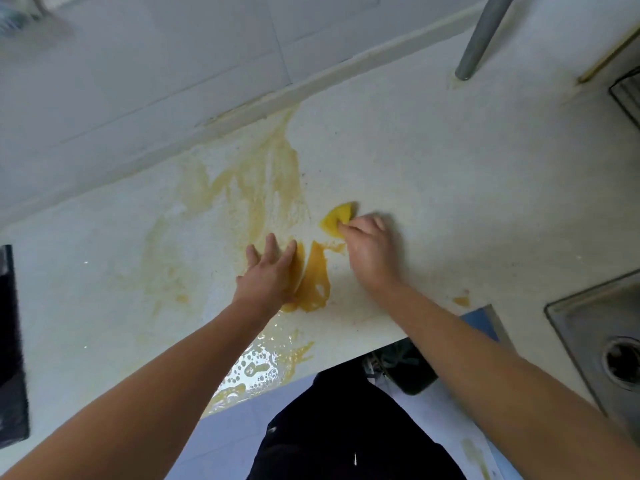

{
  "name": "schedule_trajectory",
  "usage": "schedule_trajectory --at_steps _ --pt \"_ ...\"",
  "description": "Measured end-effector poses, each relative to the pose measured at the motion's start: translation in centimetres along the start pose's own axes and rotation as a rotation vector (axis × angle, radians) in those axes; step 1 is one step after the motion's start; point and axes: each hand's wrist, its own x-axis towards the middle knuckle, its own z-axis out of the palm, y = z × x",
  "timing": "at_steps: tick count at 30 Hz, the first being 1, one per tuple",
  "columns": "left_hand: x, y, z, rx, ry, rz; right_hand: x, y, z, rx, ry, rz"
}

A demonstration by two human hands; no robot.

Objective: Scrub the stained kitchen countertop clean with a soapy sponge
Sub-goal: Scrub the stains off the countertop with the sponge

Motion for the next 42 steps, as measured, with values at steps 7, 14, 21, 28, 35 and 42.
schedule_trajectory --at_steps 7,14,21,28,35,42 --pt "-0.5 0.8 -0.7 -0.063 0.007 -0.056 -2.6 2.2 -3.7 0.047 0.012 -0.010" --pt "-0.1 0.5 -0.1 0.038 0.012 -0.036 4.3 11.2 -6.6 -0.225 0.254 0.572" --pt "-0.2 0.9 -0.5 -0.031 -0.011 -0.079 -6.8 -4.2 1.1 0.069 -0.089 0.112" --pt "-0.4 0.9 -0.8 -0.049 0.003 -0.069 -2.5 1.5 -3.1 0.065 0.161 0.216" --pt "0.0 0.6 -0.8 -0.049 0.027 -0.054 11.7 8.8 -2.9 -0.121 0.193 0.527" --pt "0.1 0.3 -0.3 -0.014 0.033 -0.051 -0.6 -3.2 2.9 0.047 0.010 0.133"
